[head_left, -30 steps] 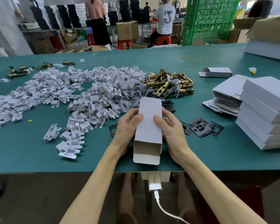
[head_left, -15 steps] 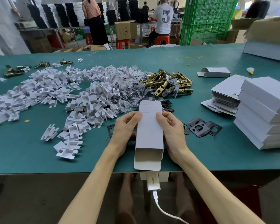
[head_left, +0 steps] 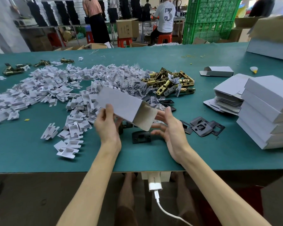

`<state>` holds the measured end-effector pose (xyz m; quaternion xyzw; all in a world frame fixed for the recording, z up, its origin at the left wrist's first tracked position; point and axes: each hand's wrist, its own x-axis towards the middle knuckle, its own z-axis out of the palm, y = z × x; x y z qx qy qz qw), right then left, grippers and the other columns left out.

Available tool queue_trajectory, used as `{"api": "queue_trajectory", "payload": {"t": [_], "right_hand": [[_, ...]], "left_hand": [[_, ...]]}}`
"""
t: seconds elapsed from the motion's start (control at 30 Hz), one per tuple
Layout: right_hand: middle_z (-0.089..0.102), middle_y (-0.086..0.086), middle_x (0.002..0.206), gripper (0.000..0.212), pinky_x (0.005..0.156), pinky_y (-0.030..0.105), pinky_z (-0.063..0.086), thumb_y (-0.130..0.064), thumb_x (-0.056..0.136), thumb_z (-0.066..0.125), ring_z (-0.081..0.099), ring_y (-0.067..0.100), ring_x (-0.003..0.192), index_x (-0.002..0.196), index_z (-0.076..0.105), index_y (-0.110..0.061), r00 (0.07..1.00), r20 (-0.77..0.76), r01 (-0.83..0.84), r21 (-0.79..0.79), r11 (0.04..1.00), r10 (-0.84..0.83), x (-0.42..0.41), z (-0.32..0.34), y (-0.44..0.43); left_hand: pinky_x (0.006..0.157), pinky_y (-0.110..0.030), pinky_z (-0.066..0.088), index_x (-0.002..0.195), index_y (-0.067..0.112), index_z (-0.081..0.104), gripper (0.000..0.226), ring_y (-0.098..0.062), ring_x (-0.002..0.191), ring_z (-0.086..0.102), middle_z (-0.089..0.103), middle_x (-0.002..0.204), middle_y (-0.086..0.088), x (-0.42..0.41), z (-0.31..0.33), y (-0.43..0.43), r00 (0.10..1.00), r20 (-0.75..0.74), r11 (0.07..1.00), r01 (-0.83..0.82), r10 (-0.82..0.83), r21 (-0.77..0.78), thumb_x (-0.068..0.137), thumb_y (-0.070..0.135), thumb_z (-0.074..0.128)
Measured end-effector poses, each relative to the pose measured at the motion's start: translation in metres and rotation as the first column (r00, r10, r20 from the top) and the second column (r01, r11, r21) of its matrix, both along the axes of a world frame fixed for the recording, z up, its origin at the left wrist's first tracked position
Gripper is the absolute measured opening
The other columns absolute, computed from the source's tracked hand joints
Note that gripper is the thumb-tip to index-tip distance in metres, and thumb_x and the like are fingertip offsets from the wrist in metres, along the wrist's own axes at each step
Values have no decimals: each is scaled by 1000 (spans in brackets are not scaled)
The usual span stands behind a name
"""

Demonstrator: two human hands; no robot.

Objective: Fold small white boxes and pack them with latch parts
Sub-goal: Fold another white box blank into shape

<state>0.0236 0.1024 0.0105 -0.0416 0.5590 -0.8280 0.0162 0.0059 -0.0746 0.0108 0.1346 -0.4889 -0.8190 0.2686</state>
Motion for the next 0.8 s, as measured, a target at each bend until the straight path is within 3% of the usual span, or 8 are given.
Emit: {"api": "queue_trajectory", "payload": {"t": [0.13,0.2,0.3,0.4,0.5,0.57,0.67,0.8], "right_hand": [[69,13,124,41,81,34,60,-42,101,56,73,26,96,131,62,-14,999,-38,-21,171,985,28,-1,-6,-4],[62,6,135,55,101,42,55,-42,96,63,70,17,111,144,51,-17,999,-47,0,213,977,10,-2,-10,-4],[60,0,140,66,109,39,50,-46,88,66,60,13,127,147,50,-20,996,-88,-7,163,987,21,-3,-8,-3],[68,6,132,56,96,41,58,-41,94,61,66,25,122,143,54,-15,985,-123,-105,95,990,117,0,-4,-1],[71,14,124,50,86,38,57,-50,98,51,69,27,112,127,65,-12,985,-129,-119,-1,993,118,2,-2,-2],[73,12,120,55,83,34,57,-62,99,42,71,26,108,124,70,-22,992,-72,-111,-60,992,106,2,2,-2],[72,16,122,70,83,39,59,-72,93,36,71,35,110,139,61,-25,996,6,-86,-153,984,88,-2,4,1],[73,11,112,66,75,35,60,-69,92,42,72,35,101,129,65,-20,997,38,-54,-197,979,63,-1,4,4]], "left_hand": [[73,-18,45,90,15,61,19,-2,74,53,60,79,17,5,2,7,949,-200,880,-302,242,-366,107,25,59],[82,-16,49,107,3,64,17,1,90,61,68,100,9,10,2,13,900,-365,774,-404,240,-487,108,18,57],[108,-26,47,138,-1,59,33,-11,136,53,57,142,-15,12,2,20,818,-571,537,-509,60,-673,106,4,54],[112,-30,46,140,-3,57,38,-12,139,50,54,142,-26,14,4,31,798,-548,397,-430,-253,-811,102,-6,55],[119,-46,38,146,4,52,41,-26,144,49,54,150,-13,16,-3,35,789,-472,226,-415,-394,-881,105,-2,54],[123,-50,29,148,9,51,50,-22,146,47,55,150,-3,14,-5,33,813,-460,204,-413,-358,-888,101,-10,53],[122,-59,28,142,8,58,65,-19,147,45,60,145,-1,11,-5,29,867,-431,280,-362,-251,-889,88,-27,51],[123,-65,19,127,6,65,57,-18,147,45,65,138,2,13,-8,28,890,-400,331,-317,-220,-889,84,-31,54]]}}
